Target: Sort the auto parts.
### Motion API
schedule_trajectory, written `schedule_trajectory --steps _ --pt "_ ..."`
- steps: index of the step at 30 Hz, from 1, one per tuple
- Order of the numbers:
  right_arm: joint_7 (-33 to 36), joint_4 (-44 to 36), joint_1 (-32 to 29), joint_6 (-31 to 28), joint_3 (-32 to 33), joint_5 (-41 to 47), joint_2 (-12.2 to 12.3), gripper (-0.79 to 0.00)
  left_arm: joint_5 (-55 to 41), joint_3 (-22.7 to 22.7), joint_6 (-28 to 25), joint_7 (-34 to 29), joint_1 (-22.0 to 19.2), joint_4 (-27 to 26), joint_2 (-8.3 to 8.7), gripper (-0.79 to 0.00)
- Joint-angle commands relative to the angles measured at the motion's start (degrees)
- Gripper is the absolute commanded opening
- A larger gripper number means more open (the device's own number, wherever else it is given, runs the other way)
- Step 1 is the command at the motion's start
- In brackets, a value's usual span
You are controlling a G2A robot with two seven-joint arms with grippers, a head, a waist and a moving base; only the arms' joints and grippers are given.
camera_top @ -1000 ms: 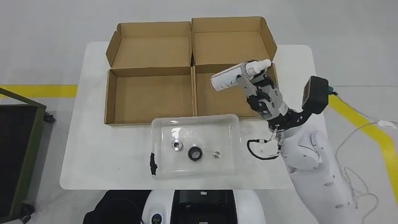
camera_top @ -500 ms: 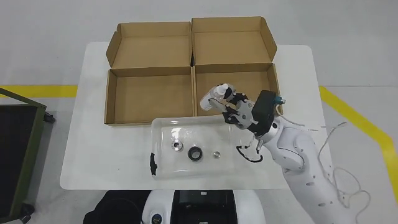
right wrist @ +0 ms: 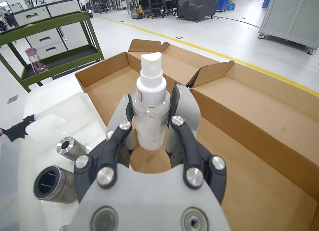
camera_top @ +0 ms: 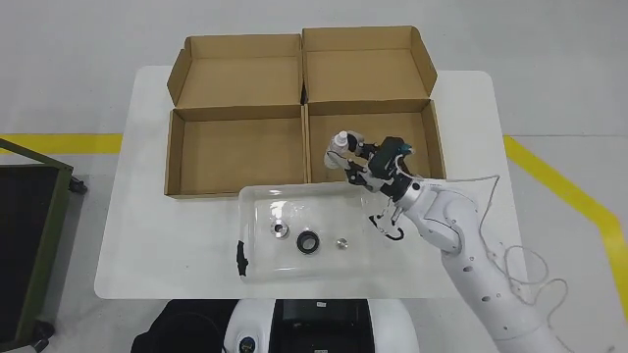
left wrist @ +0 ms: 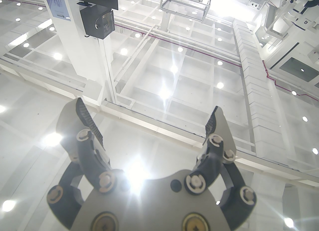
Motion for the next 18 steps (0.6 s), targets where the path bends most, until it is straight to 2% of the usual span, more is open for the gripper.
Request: schedule_trajectory --steps 1,18 --pt "0.23 1.15 1.05 0.23 -0.54 -0.65 -0.14 -0.785 0.0 0.0 0.0 0.0 0.0 0.0 0.0 0.0" --pt "1.75 13.12 9.84 2.76 -6.66 -3.88 -2.18 -0.785 0.0 0.0 0.0 0.0 0.0 0.0 0.0 0.0"
